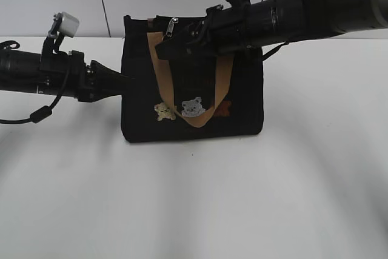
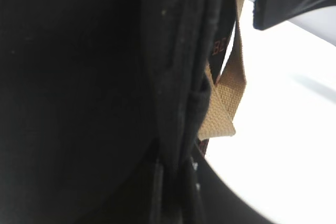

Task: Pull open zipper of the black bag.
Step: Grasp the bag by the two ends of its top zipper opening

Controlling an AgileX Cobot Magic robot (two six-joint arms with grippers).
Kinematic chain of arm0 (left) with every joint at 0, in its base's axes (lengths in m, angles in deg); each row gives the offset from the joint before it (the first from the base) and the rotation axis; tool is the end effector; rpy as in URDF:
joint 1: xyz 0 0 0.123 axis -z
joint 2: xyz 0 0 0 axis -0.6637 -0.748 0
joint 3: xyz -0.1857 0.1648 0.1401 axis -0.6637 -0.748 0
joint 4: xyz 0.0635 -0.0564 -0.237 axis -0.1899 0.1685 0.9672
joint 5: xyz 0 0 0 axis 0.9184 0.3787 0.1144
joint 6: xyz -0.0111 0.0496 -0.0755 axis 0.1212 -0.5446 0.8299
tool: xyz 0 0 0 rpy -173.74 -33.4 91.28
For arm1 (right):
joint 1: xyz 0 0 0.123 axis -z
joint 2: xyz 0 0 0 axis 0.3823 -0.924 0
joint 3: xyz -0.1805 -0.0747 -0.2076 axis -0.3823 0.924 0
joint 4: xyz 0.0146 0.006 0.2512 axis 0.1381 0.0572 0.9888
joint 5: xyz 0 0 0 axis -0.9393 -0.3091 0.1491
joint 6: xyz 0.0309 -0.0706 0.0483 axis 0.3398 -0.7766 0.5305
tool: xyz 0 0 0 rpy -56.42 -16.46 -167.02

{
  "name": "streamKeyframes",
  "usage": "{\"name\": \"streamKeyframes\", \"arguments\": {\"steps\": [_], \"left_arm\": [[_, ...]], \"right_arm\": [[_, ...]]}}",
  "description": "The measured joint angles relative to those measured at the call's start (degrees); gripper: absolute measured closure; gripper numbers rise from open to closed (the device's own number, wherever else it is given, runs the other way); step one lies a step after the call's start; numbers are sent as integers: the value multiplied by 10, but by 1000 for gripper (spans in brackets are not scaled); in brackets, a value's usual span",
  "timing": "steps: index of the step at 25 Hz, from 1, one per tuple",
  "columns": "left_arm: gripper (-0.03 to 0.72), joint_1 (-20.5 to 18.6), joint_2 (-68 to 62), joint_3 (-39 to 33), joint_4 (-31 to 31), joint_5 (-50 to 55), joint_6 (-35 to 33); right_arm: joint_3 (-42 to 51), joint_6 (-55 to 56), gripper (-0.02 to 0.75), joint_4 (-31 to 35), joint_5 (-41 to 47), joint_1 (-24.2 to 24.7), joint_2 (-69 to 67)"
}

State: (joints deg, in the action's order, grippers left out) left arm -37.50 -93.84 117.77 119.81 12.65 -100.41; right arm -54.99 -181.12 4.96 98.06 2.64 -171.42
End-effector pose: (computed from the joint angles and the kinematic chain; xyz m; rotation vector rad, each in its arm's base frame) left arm 0.3560 -0.1037 0.1454 0.9719 1.8516 -0.9809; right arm 0.3919 0.2034 0.1921 -0.9185 1.9244 0.8556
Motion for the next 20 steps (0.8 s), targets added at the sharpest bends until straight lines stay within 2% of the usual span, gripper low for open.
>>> {"name": "streamKeyframes", "arguments": {"steps": [20], "left_arm": [[652, 0, 0, 0, -4, 0, 0]], "right_arm": [[0, 0, 255, 3, 39, 0, -2]]}}
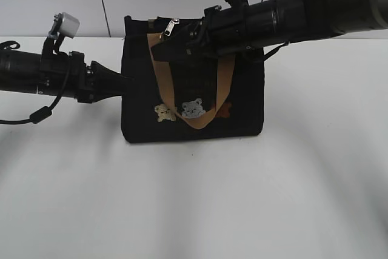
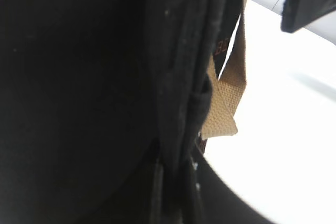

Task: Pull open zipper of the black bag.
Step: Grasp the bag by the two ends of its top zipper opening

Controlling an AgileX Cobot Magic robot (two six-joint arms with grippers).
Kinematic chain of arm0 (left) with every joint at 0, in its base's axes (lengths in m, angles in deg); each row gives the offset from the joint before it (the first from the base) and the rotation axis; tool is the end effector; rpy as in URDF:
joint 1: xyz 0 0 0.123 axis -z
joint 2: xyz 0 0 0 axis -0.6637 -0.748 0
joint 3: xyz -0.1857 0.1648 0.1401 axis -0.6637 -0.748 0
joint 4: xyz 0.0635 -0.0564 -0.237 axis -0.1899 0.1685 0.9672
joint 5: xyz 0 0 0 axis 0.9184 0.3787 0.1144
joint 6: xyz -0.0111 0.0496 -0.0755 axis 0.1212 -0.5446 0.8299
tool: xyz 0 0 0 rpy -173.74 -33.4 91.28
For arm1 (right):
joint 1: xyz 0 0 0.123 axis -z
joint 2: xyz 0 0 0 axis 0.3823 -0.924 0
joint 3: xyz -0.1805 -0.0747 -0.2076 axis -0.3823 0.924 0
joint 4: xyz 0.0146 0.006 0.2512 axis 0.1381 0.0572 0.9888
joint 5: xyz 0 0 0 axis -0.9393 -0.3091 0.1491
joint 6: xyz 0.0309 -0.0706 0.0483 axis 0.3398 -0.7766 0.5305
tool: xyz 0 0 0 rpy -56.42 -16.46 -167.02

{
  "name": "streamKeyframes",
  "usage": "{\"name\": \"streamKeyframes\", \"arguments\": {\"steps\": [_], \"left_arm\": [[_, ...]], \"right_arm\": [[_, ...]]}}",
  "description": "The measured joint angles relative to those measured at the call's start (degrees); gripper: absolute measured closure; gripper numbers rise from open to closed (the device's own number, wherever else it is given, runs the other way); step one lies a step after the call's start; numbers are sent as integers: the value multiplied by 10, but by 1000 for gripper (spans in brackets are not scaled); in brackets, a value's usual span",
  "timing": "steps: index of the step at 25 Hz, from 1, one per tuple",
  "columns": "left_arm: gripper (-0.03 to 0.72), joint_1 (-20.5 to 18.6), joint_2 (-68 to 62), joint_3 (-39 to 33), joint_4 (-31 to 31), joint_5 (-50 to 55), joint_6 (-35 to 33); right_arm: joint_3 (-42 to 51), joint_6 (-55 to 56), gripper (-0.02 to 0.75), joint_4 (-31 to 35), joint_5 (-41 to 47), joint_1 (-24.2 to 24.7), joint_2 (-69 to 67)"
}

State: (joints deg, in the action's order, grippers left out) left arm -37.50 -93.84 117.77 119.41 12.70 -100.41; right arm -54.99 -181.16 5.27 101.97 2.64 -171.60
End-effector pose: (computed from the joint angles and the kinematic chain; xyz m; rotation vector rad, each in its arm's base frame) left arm 0.3556 -0.1038 0.1451 0.9803 1.8518 -0.9812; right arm 0.3876 0.2067 0.1934 -0.9448 1.8972 0.9320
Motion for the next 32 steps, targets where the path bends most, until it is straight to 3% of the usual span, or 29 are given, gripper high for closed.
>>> {"name": "streamKeyframes", "arguments": {"steps": [13, 20, 29, 32], "left_arm": [[652, 0, 0, 0, -1, 1, 0], [652, 0, 0, 0, -1, 1, 0], [652, 0, 0, 0, 0, 1, 0], [652, 0, 0, 0, 2, 2, 0]], "right_arm": [[0, 1, 265, 1, 13, 0, 0], [0, 5, 402, 1, -16, 1, 0], [0, 11, 431, 1, -44, 1, 3], [0, 13, 489, 0, -54, 1, 6]]}}
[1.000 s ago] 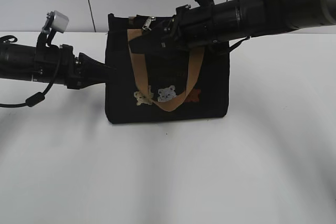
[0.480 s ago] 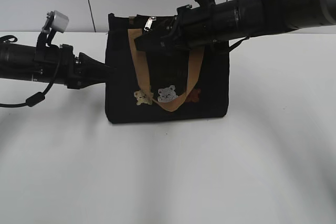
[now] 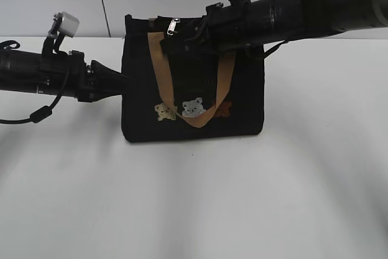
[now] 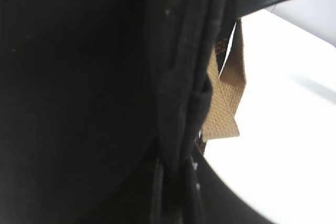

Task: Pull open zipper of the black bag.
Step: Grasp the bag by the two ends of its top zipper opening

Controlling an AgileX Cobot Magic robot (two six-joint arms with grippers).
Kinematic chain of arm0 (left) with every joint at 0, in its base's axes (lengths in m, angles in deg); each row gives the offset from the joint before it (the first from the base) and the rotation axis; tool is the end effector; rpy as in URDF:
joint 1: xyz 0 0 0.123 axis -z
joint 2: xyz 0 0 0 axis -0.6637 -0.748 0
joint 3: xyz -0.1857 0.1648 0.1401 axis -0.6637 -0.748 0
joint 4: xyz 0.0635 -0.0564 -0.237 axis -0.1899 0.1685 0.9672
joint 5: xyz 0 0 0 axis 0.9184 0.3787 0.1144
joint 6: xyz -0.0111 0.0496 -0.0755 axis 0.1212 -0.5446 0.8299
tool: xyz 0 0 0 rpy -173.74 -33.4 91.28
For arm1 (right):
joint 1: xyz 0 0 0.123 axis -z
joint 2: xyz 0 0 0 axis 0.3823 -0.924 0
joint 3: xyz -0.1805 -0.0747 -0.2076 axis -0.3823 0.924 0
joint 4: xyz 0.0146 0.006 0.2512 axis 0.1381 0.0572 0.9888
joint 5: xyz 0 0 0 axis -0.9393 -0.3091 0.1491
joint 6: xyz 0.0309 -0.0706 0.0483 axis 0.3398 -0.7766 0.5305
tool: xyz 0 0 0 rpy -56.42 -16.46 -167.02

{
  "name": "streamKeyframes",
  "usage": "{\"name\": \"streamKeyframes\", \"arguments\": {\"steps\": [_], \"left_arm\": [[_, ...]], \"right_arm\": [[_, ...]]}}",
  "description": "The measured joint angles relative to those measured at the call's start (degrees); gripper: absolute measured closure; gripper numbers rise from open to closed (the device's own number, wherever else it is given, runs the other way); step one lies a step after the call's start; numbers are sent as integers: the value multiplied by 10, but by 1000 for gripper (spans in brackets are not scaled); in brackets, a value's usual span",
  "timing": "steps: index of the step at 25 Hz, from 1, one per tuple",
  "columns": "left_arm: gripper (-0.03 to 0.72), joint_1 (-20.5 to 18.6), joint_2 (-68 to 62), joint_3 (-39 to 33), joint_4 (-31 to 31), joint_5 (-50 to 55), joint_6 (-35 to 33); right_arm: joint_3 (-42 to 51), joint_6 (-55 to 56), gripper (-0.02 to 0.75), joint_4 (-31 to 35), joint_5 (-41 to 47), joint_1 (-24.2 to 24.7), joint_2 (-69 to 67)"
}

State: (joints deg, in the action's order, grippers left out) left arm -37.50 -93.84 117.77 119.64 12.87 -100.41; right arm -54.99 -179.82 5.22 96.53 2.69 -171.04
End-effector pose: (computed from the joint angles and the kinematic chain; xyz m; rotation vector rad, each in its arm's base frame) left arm 0.3557 -0.1039 0.1455 0.9761 1.8492 -0.9846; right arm 0.3936 0.2015 0.1943 -0.8796 1.9423 0.8403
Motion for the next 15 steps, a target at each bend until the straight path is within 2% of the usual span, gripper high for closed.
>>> {"name": "streamKeyframes", "arguments": {"steps": [9, 15], "left_arm": [[652, 0, 0, 0, 0, 2, 0], [653, 0, 0, 0, -2, 5, 0]], "right_arm": [[0, 25, 737, -22, -31, 1, 19], [0, 122, 753, -126, -41, 1, 51]]}}
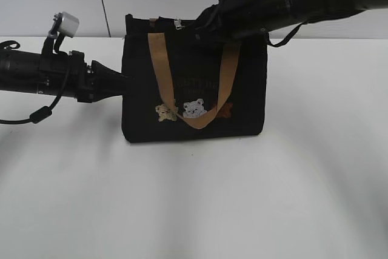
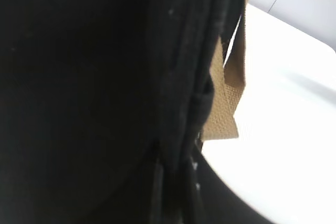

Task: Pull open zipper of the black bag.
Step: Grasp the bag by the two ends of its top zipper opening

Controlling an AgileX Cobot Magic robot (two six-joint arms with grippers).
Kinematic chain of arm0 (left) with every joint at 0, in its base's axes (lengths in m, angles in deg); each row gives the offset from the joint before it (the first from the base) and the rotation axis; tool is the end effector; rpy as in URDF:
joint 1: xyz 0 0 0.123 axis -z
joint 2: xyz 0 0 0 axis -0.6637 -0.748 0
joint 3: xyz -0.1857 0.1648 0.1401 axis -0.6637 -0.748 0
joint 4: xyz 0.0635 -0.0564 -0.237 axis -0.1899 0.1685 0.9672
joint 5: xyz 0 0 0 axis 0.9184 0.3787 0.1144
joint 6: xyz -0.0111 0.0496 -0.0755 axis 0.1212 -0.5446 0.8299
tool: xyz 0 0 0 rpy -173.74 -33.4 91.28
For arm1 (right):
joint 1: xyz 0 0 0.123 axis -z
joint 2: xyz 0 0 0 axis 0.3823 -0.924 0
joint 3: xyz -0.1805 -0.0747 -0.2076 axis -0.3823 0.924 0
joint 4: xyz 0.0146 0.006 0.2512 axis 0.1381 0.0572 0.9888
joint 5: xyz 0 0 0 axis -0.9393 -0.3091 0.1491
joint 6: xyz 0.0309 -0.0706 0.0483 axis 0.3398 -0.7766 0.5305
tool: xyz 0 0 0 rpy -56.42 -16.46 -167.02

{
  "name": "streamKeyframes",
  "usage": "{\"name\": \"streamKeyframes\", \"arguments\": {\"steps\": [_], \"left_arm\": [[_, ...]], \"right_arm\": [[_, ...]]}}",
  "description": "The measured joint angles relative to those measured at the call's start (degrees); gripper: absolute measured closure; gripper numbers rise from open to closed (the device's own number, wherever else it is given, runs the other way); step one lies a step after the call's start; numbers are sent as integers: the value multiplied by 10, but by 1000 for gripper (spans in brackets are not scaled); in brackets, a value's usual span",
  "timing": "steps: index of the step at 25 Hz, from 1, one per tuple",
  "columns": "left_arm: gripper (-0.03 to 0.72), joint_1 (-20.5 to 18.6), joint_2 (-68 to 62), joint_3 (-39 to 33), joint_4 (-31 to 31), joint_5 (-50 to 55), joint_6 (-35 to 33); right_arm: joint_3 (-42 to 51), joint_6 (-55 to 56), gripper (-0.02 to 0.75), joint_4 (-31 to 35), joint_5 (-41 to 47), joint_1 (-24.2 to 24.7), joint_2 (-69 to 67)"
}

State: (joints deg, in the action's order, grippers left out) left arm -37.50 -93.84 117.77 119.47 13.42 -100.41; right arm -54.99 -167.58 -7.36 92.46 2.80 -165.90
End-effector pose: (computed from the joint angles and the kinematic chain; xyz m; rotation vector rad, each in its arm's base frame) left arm 0.3550 -0.1043 0.1460 0.9811 1.8428 -0.9943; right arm 0.3863 0.1914 0.2216 -0.8826 2.0049 0.7320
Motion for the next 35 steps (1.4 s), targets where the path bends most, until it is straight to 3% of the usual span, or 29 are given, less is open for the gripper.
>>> {"name": "streamKeyframes", "arguments": {"steps": [5, 16, 35], "left_arm": [[653, 0, 0, 0, -1, 3, 0], [653, 0, 0, 0, -3, 3, 0], [653, 1, 0, 0, -11, 5, 0]], "right_arm": [[0, 49, 753, -39, -2, 1, 32], [0, 67, 753, -40, -29, 10, 40], [0, 208, 753, -187, 106, 181, 57]]}}
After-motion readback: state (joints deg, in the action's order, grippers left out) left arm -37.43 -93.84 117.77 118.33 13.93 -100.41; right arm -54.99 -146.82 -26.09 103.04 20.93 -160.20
